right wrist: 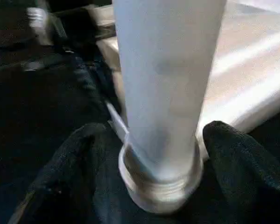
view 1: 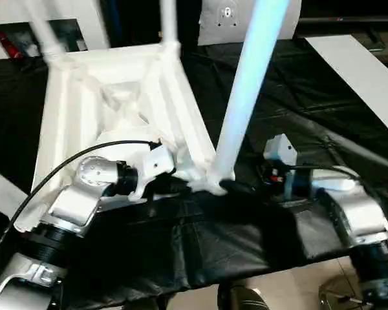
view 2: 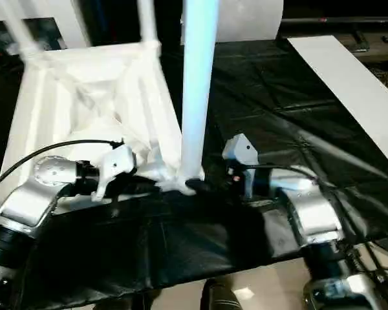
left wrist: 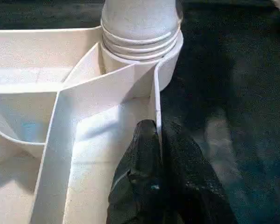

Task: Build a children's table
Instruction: Rotate leg to tighten

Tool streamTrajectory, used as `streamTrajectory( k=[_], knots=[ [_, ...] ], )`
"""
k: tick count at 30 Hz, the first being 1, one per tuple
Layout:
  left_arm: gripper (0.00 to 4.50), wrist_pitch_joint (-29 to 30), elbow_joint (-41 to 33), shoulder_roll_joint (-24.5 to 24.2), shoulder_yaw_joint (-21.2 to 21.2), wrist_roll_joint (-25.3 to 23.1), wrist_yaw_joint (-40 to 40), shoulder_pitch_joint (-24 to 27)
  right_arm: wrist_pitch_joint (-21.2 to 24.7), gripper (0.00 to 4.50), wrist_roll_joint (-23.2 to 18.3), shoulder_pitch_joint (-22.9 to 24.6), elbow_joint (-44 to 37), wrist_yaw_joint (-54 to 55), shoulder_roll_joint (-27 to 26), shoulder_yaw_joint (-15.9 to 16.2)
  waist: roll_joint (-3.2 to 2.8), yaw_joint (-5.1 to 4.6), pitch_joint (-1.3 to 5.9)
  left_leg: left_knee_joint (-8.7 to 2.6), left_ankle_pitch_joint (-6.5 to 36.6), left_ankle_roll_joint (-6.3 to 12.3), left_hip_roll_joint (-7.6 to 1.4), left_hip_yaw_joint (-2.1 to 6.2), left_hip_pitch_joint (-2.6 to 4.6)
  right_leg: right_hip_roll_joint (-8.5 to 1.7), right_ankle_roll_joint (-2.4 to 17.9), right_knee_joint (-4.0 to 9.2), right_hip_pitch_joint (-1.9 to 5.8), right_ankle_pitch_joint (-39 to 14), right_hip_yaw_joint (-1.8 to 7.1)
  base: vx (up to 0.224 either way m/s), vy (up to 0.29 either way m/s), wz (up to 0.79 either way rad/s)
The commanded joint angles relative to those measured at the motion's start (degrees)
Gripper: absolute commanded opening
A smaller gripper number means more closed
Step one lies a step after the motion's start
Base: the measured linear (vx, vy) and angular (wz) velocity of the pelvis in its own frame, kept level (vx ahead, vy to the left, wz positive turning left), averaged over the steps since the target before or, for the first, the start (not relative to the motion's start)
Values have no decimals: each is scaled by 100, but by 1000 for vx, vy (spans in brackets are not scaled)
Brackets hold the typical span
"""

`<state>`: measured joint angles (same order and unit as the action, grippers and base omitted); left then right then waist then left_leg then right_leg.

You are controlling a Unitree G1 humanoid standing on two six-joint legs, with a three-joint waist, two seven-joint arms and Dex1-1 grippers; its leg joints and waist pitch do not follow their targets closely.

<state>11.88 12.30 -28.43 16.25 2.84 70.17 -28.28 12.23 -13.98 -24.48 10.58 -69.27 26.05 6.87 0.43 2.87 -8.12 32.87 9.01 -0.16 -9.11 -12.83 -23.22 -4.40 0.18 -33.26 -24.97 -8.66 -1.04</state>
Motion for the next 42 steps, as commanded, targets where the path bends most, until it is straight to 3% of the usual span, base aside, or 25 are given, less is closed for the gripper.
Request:
streamTrajectory(
  k=[1,2,4,5,6,11,12,16,20,24,25,26,28,30,34,37,39,41,42],
  knots=[
    [0,-260,-90,-3,320,136,499,-118,-63,366,-130,-78,79,-400,92,60,44,0,452,-318,1068,629,-427,189,235,-363,1582,260,264,-1149,185,0,0,0],
    [0,-340,-60,-42,374,137,642,-137,-49,341,-177,-130,148,-599,139,103,41,11,451,-320,1090,598,-433,188,241,-367,1565,265,259,-1215,189,0,0,0],
    [0,-387,-51,-75,425,149,776,-150,-43,333,-214,-183,211,-772,177,154,40,62,448,-319,1207,500,-439,184,262,-368,1529,280,238,-1415,198,0,0,0],
    [0,-436,-22,-89,444,160,856,-163,-62,327,-241,-223,279,-875,197,185,44,61,445,-325,1230,481,-437,186,257,-364,1523,280,235,-1454,197,0,0,0],
    [0,-477,-4,-101,463,160,912,-176,-24,315,-279,-257,320,-972,214,210,90,56,440,-326,1251,474,-435,184,247,-367,1507,287,238,-1512,196,0,0,0],
    [0,-630,123,-116,521,133,1089,-242,13,263,-368,-349,464,-1345,253,324,71,69,428,-344,1519,303,-443,211,247,-384,1393,307,213,-1920,208,0,0,0],
    [0,-653,131,-119,526,126,1091,-247,8,251,-361,-351,471,-1365,246,332,98,65,422,-346,1566,279,-441,212,239,-387,1373,308,211,-1987,211,0,0,0],
    [0,-713,183,-118,532,111,1111,-271,-4,230,-370,-349,522,-1451,208,398,108,52,404,-354,1740,173,-436,232,240,-406,1266,337,188,-2334,223,0,0,0],
    [0,-724,205,-130,523,111,1110,-275,39,201,-404,-325,490,-1497,214,422,110,41,403,-357,1716,170,-436,232,242,-398,1269,331,184,-2290,226,0,0,0],
    [0,-498,160,-82,362,179,865,-233,407,198,-563,-173,239,-1317,149,353,89,54,395,-360,1652,203,-434,218,239,-383,1314,326,185,-2137,228,0,0,0],
    [0,-310,74,-26,268,193,617,-194,609,197,-605,-80,74,-1057,58,311,95,53,393,-364,1643,184,-438,222,239,-386,1318,316,190,-2133,232,0,0,0],
    [0,-94,-51,24,208,196,413,-142,711,197,-584,-4,-35,-765,-54,280,57,55,380,-367,1672,166,-433,231,235,-391,1317,322,176,-2190,233,0,0,0],
    [0,238,-248,119,128,192,99,-60,797,197,-500,89,-150,-312,-230,257,84,13,370,-383,1864,52,-429,259,228,-406,1222,353,171,-2507,229,0,0,0],
    [0,563,-500,265,28,236,-225,53,830,197,-351,174,-230,239,-471,226,68,-9,356,-400,1971,-14,-425,275,227,-400,1165,367,166,-2654,224,0,0,0],
    [0,1302,-1069,709,-43,151,-996,292,993,197,23,302,-384,1449,-1090,207,107,-218,306,-441,2245,-198,-400,343,163,-413,912,416,163,-3207,204,0,0,0],
    [0,1857,-1252,1262,-136,67,-1787,274,1201,196,127,326,-541,2240,-1609,190,111,-304,303,-400,2326,-175,-370,348,194,-414,741,493,116,-3574,214,0,0,0],
    [0,1969,-1231,1463,-181,15,-2097,223,1302,195,167,307,-548,2582,-1783,154,109,-307,288,-388,2350,-128,-358,335,231,-389,658,538,68,-3668,217,0,0,0],
    [0,2080,-1116,1928,-213,-135,-2692,95,1359,195,368,212,-427,3338,-2211,94,134,-324,287,-390,2415,-116,-347,341,229,-377,581,565,54,-3771,200,0,0,0],
    [0,2122,-1049,2172,-235,-192,-2991,38,1373,195,470,151,-325,3789,-2466,30,114,-346,281,-410,2403,-161,-356,346,214,-365,558,553,50,-3750,196,0,0,0]
  ],
)
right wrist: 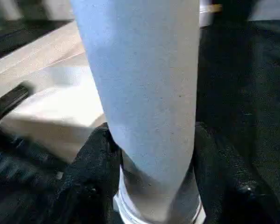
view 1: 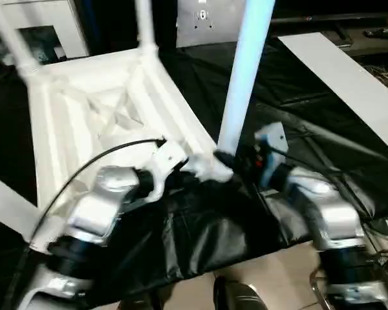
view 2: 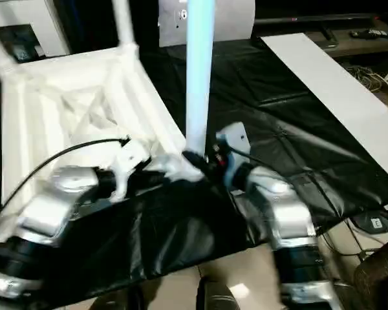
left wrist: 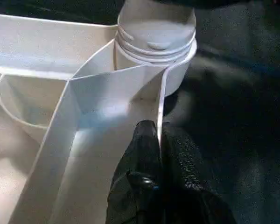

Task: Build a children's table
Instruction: Rotate leg to tighten

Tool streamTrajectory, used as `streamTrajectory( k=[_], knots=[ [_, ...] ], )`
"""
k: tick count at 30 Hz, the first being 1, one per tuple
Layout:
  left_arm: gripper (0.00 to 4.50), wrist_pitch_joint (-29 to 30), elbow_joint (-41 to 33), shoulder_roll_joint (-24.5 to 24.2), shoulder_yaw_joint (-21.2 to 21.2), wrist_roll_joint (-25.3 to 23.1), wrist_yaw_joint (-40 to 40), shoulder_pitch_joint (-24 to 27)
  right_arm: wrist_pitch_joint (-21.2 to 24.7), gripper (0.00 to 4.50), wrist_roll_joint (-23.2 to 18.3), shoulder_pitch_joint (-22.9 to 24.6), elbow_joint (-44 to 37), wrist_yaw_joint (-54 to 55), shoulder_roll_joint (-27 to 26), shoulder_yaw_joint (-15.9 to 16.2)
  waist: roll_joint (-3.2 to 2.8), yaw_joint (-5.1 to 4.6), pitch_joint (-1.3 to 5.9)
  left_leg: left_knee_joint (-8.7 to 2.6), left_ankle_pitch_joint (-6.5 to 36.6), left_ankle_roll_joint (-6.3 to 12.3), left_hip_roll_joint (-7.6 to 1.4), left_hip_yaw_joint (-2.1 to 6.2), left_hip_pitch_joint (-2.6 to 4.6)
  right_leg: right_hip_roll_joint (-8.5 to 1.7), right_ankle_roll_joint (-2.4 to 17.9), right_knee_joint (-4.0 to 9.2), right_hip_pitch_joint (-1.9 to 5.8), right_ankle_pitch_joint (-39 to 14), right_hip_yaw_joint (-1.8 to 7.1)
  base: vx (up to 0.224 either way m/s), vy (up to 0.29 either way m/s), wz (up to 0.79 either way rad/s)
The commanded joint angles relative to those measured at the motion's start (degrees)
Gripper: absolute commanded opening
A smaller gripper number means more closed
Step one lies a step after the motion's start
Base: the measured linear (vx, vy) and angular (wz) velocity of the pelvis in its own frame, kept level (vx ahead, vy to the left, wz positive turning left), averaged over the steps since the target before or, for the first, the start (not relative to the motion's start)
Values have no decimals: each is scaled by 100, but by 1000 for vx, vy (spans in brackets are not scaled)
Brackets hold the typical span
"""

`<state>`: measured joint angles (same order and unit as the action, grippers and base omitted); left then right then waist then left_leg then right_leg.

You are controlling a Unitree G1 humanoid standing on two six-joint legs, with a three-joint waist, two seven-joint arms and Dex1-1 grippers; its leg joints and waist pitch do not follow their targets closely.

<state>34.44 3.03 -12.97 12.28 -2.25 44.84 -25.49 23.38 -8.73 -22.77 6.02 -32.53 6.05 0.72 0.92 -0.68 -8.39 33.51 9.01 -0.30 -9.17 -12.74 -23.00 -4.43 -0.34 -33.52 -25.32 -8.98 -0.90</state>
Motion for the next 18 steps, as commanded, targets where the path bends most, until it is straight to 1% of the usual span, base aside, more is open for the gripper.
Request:
streamTrajectory(
  k=[1,2,3,4,5,6,7,8,9,10,11,12,13,14,15,16,17,18],
  knots=[
    [0,-78,-107,791,189,244,-655,-265,286,195,5,-77,213,477,-688,562,58,-1,332,-473,2431,-174,-345,353,211,-370,599,582,89,-3675,164,0,0,0],
    [0,-49,-97,890,222,182,-776,-274,307,195,39,-120,275,729,-844,494,58,-17,330,-485,2447,-161,-340,356,195,-364,594,584,97,-3630,159,0,0,0],
    [0,-111,-34,958,316,73,-864,-273,232,195,86,-195,395,989,-1015,426,42,-28,343,-513,2394,-153,-348,363,175,-358,597,570,135,-3376,154,0,0,0],
    [0,-104,-40,966,343,33,-883,-269,173,195,126,-209,423,1068,-1052,405,39,-36,343,-522,2387,-118,-352,344,178,-344,616,576,111,-3133,170,0,0,0],
    [0,-88,-52,970,358,8,-895,-265,137,230,153,-215,436,1117,-1073,392,32,-28,345,-521,2400,-105,-349,338,190,-339,616,572,107,-3057,173,0,0,0],
    [0,-98,-51,938,375,-11,-873,-273,96,251,110,-215,451,1098,-1068,339,23,-17,362,-516,2354,-64,-344,317,206,-331,647,561,113,-2832,187,0,0,0],
    [0,-79,-84,837,399,-33,-823,-266,83,265,14,-186,411,1035,-1002,257,20,0,366,-520,2254,-10,-348,301,200,-331,698,550,130,-2565,197,0,0,0],
    [0,-75,-111,709,408,-56,-760,-248,74,270,-47,-132,349,922,-885,200,20,5,367,-520,2207,19,-349,294,195,-329,724,540,137,-2449,201,0,0,0],
    [0,-75,-111,709,408,-56,-760,-248,74,270,-47,-132,349,922,-885,200,26,17,374,-516,2086,83,-345,279,176,-331,784,520,163,-2233,205,0,0,0],
    [0,-87,-120,637,406,-72,-720,-232,63,291,-42,-92,306,840,-795,201,26,18,371,-517,2023,106,-345,276,164,-331,816,511,173,-2160,205,0,0,0],
    [0,-119,-100,585,408,-120,-684,-223,18,304,6,-61,281,759,-714,206,16,34,385,-507,1945,144,-345,266,173,-333,867,502,185,-2069,204,0,0,0],
    [0,-140,-85,554,410,-154,-662,-218,-15,304,40,-43,267,709,-664,209,25,45,380,-498,1896,181,-347,251,171,-332,906,501,190,-2015,209,0,0,0],
    [0,-264,-59,398,418,-171,-510,-172,-137,313,34,22,216,415,-431,218,30,68,375,-493,1899,206,-345,250,172,-342,918,509,192,-2078,210,0,0,0],
    [0,-408,-49,173,424,-143,-260,-97,-243,313,-87,98,132,-65,-109,192,35,86,376,-488,1902,213,-345,253,175,-344,896,508,208,-2119,207,0,0,0],
    [0,-508,-26,52,427,-124,-120,-64,-298,323,-153,123,112,-314,70,170,29,111,379,-480,1877,262,-349,249,179,-353,893,504,215,-2129,218,0,0,0],
    [0,-508,-26,52,427,-124,-120,-64,-298,349,-153,123,112,-314,70,170,27,122,382,-478,1810,279,-352,247,169,-351,935,485,225,-2076,216,0,0,0],
    [0,-701,17,-99,419,-66,94,-36,-430,349,-188,114,142,-612,298,141,24,123,388,-478,1748,291,-357,244,167,-351,983,478,227,-1988,217,0,0,0],
    [0,-726,26,-127,416,-56,130,-32,-454,355,-196,111,148,-676,344,138,33,125,403,-470,1667,311,-355,244,158,-351,1021,465,241,-1883,210,0,0,0]
  ],
)
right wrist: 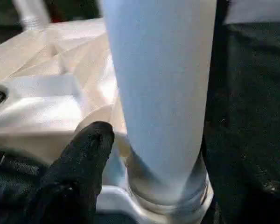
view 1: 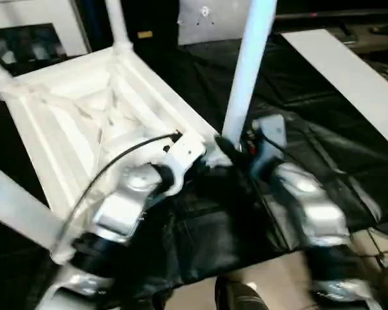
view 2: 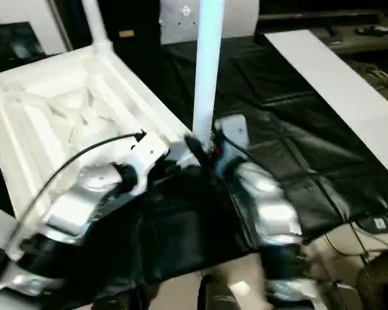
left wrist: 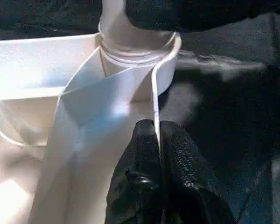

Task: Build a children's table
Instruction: Rotate leg to tighten

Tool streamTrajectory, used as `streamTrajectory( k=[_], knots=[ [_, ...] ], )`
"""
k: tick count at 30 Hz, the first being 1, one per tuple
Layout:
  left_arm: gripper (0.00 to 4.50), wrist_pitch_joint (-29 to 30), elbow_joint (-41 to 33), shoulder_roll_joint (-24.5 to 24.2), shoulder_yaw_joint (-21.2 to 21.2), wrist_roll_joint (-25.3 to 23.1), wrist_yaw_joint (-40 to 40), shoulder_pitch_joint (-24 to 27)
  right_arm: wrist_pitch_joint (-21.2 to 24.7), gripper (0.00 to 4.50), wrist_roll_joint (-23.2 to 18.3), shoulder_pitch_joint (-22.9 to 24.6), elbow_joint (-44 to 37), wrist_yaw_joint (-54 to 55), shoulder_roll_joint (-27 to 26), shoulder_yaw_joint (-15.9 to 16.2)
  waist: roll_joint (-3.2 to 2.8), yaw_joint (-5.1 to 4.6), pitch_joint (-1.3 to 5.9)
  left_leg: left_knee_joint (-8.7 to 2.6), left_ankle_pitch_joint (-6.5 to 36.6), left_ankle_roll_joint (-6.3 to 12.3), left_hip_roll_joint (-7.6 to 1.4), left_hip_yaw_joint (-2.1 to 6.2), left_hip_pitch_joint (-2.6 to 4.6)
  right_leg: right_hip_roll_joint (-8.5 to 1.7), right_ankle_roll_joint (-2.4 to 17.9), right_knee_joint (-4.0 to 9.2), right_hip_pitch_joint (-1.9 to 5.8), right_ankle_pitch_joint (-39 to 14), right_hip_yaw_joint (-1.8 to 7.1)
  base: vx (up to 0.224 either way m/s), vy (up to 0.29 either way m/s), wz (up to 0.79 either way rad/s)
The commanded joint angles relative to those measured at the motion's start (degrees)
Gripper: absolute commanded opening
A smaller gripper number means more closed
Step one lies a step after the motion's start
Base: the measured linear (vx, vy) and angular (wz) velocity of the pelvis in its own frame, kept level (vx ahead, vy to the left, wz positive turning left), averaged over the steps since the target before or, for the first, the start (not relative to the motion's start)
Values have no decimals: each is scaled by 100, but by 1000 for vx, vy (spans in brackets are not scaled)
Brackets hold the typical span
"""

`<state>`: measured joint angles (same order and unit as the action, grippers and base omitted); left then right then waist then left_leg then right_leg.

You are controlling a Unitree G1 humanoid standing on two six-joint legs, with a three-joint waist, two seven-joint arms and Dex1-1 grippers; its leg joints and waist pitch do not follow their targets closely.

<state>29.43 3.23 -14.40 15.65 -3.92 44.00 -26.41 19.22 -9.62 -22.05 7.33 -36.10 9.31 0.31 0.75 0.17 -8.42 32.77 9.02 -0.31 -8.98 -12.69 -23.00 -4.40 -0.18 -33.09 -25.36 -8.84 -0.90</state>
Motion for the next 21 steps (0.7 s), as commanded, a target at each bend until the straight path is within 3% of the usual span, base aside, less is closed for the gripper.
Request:
streamTrajectory(
  k=[1,5,13,15,16,17,21],
  knots=[
    [0,-525,68,-255,95,202,614,98,-205,359,-190,10,64,-830,374,163,48,50,421,-377,1498,398,-371,231,154,-345,1122,388,261,-1642,199,0,0,0],
    [0,-888,177,-663,153,338,1221,129,-378,401,-318,-85,151,-1553,825,191,37,75,414,-365,1428,499,-380,221,167,-346,1239,381,265,-1635,189,0,0,0],
    [0,-1630,562,-1386,286,691,2622,-34,-801,401,-593,-276,481,-3550,1674,618,48,186,464,-329,1216,574,-411,191,228,-350,1509,294,279,-1303,186,0,0,0],
    [0,-1686,563,-1467,335,723,2814,-50,-830,383,-605,-325,563,-3713,1709,655,51,202,458,-329,1196,566,-421,190,217,-354,1522,289,284,-1311,186,0,0,0],
    [0,-1742,563,-1552,402,740,3014,-68,-832,363,-614,-391,660,-3878,1725,684,83,207,479,-318,1162,572,-421,197,211,-364,1543,268,301,-1336,179,0,0,0],
    [0,-1845,609,-1618,475,756,3191,-103,-888,363,-628,-482,788,-4041,1749,742,67,214,478,-320,1139,566,-424,196,207,-369,1547,269,302,-1344,180,0,0,0],
    [0,-1992,690,-1660,591,688,3308,-166,-1029,327,-605,-616,998,-4202,1737,817,95,252,497,-304,1171,508,-435,179,233,-365,1566,262,284,-1422,180,0,0,0]
  ],
)
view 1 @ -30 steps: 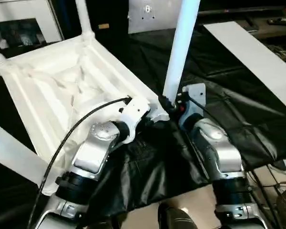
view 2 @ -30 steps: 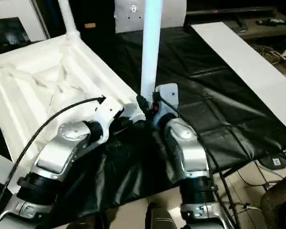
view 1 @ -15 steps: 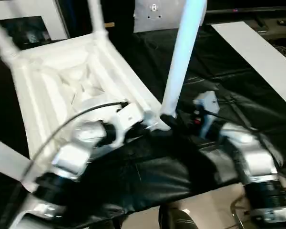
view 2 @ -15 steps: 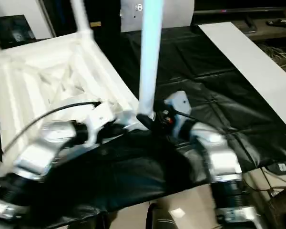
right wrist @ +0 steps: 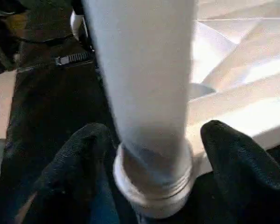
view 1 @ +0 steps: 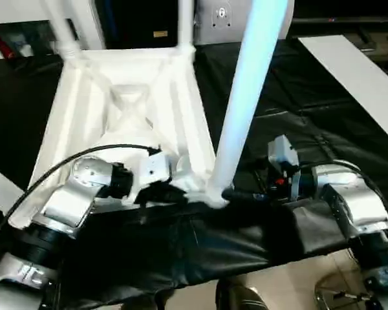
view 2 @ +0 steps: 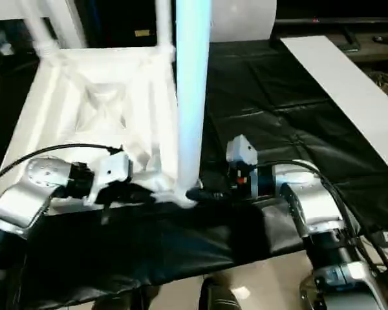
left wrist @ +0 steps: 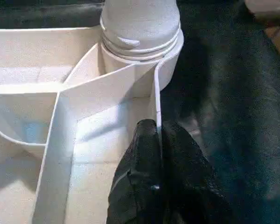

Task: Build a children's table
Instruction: Rotate leg to tighten

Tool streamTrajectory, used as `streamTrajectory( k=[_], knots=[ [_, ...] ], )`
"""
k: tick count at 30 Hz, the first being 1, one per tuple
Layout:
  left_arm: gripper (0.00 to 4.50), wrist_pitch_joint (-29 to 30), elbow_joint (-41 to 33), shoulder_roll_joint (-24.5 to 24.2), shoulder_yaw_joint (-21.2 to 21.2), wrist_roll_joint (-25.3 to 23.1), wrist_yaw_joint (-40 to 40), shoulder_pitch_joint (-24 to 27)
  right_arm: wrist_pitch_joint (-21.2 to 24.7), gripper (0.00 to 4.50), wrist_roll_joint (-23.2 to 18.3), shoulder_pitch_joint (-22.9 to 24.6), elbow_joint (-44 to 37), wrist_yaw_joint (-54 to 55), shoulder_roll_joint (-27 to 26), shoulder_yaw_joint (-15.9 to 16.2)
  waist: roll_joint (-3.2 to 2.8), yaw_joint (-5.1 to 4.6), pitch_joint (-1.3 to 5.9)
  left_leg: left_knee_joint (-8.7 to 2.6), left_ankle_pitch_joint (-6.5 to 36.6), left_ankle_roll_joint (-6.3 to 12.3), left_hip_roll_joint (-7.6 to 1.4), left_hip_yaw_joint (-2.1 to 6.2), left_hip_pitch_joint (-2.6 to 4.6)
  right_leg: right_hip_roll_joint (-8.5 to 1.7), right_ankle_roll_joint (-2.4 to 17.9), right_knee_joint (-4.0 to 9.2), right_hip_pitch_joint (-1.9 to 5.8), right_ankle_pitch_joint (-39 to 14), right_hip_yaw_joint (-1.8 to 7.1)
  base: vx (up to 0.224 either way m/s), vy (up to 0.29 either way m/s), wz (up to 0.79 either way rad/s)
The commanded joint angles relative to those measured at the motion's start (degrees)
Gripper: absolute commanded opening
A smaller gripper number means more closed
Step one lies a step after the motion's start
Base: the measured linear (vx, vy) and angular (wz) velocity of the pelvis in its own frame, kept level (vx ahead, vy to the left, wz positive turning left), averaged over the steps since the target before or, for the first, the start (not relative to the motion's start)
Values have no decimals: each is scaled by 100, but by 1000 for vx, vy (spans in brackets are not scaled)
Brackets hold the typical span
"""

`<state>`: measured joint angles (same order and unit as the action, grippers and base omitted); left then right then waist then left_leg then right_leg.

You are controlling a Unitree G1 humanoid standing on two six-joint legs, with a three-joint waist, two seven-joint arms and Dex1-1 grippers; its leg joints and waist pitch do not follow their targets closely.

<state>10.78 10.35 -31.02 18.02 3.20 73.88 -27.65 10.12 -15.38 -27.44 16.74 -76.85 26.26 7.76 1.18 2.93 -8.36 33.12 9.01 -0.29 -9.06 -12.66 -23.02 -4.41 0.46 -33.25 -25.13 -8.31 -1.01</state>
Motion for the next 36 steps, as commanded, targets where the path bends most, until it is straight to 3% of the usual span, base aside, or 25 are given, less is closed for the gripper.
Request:
streamTrajectory(
  k=[1,10,18,20,21,24,25,26,28,30,32,33,34,36],
  knots=[
    [0,-180,11,2,383,-36,358,-64,-140,319,-37,-119,131,-213,39,100,49,-14,492,-340,1165,492,-429,182,232,-372,1499,274,263,-1491,190,0,0,0],
    [0,-379,195,0,416,-43,532,-157,-115,234,-146,-259,335,-629,-21,216,57,30,485,-359,1524,267,-433,207,233,-386,1343,314,247,-2007,190,0,0,0],
    [0,-364,219,6,387,-8,503,-132,81,195,-292,-156,227,-697,-29,227,57,42,493,-349,1476,263,-426,196,235,-375,1352,304,244,-1888,193,0,0,0],
    [0,-284,175,45,346,27,419,-90,254,194,-381,-42,71,-605,-88,194,56,50,492,-349,1426,282,-428,194,232,-370,1360,297,247,-1839,192,0,0,0],
    [0,-60,62,123,268,39,185,-38,407,194,-411,134,-175,-374,-180,180,23,56,473,-356,1432,273,-429,190,231,-358,1368,297,233,-1791,199,0,0,0],
    [0,352,-171,248,187,10,-206,33,623,193,-380,320,-430,125,-366,141,49,48,467,-368,1521,232,-431,208,222,-378,1341,307,237,-1928,203,0,0,0],
    [0,714,-373,461,72,83,-559,76,706,193,-212,372,-491,724,-598,99,19,30,447,-375,1639,165,-419,220,227,-382,1291,328,216,-2191,205,0,0,0],
    [0,775,-407,498,52,96,-618,83,717,193,-183,381,-500,825,-637,92,32,6,437,-383,1712,104,-417,225,215,-377,1261,335,220,-2314,201,0,0,0],
    [0,1102,-594,765,-22,86,-1034,100,803,193,18,422,-586,1481,-919,69,39,-50,392,-386,2167,-115,-391,284,238,-398,988,418,174,-3191,185,0,0,0],
    [0,1167,-625,828,-30,71,-1129,99,830,193,57,428,-605,1606,-977,68,59,-131,387,-402,2351,-188,-375,331,224,-410,785,460,186,-3593,157,0,0,0],
    [0,1301,-688,969,-46,43,-1326,95,898,193,118,439,-650,1860,-1107,62,52,-190,380,-411,2429,-192,-372,349,217,-407,688,496,176,-3695,146,0,0,0],
    [0,1665,-826,1430,-75,-38,-1896,54,1101,192,269,454,-774,2595,-1535,47,44,-227,364,-425,2437,-221,-383,333,223,-381,687,492,150,-3602,162,0,0,0],
    [0,1801,-856,1633,-101,-79,-2146,25,1202,192,340,452,-823,2918,-1716,33,51,-254,363,-405,2541,-218,-364,349,246,-388,675,545,122,-3728,134,0,0,0],
    [0,1988,-873,1937,-148,-136,-2516,-29,1348,191,427,430,-861,3412,-2005,-10,54,-304,340,-421,2587,-235,-354,367,224,-376,579,554,125,-3858,120,0,0,0]
  ],
)
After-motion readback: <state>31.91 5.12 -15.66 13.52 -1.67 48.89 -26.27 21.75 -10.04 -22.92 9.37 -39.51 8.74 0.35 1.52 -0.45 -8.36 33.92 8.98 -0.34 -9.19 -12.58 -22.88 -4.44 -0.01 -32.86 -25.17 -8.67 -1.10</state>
